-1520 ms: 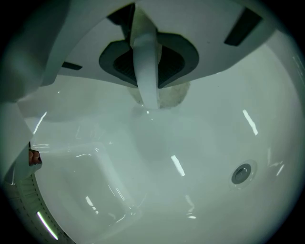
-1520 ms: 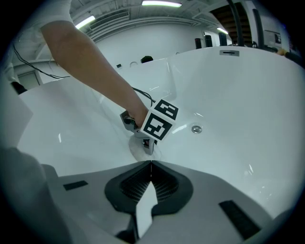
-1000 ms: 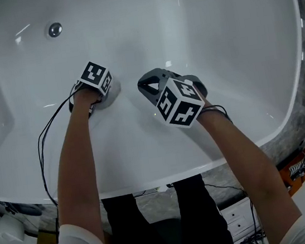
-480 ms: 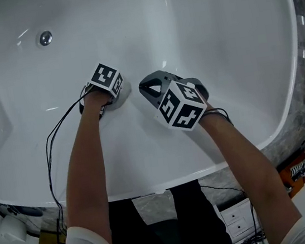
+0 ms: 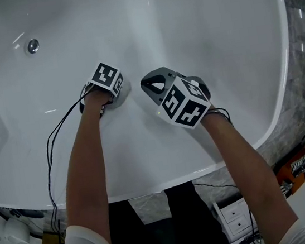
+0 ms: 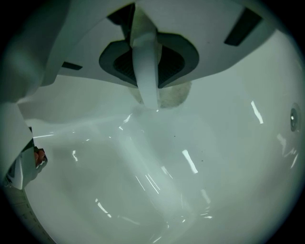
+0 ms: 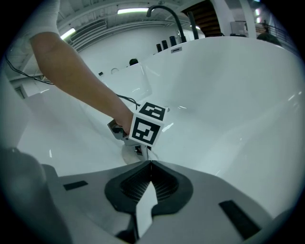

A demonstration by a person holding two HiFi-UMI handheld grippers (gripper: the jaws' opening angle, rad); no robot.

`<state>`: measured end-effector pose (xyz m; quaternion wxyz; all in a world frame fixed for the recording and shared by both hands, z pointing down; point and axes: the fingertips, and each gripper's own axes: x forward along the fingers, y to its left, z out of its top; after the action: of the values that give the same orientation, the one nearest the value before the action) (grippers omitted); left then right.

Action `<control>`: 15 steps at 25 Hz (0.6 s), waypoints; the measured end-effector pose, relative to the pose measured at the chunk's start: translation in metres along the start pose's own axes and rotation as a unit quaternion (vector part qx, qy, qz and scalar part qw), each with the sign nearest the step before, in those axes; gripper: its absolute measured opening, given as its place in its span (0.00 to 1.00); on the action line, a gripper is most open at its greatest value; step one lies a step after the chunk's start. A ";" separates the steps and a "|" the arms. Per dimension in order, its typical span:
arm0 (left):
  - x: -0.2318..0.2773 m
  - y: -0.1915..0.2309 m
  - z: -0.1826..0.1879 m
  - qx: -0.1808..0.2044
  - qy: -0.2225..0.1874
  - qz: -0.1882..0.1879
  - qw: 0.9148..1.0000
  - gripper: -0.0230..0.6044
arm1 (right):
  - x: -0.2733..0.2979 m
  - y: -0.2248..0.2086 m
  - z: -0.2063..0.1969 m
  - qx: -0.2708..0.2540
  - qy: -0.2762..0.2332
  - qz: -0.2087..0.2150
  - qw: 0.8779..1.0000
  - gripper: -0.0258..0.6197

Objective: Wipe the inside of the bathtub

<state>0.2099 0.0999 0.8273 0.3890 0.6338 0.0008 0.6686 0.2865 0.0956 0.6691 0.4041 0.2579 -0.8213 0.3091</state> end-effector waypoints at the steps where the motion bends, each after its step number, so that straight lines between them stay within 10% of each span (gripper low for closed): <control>1: 0.001 -0.004 0.003 0.002 0.001 -0.001 1.000 0.19 | -0.004 -0.004 -0.002 0.008 -0.004 -0.005 1.000 0.07; 15: 0.019 -0.078 0.064 0.038 -0.026 -0.035 0.998 0.19 | -0.037 -0.031 -0.024 0.028 -0.015 -0.031 0.999 0.07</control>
<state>0.3063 0.1327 0.8172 0.3882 0.6649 0.0382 0.6370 0.3397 0.0982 0.6596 0.3936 0.2996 -0.8098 0.3153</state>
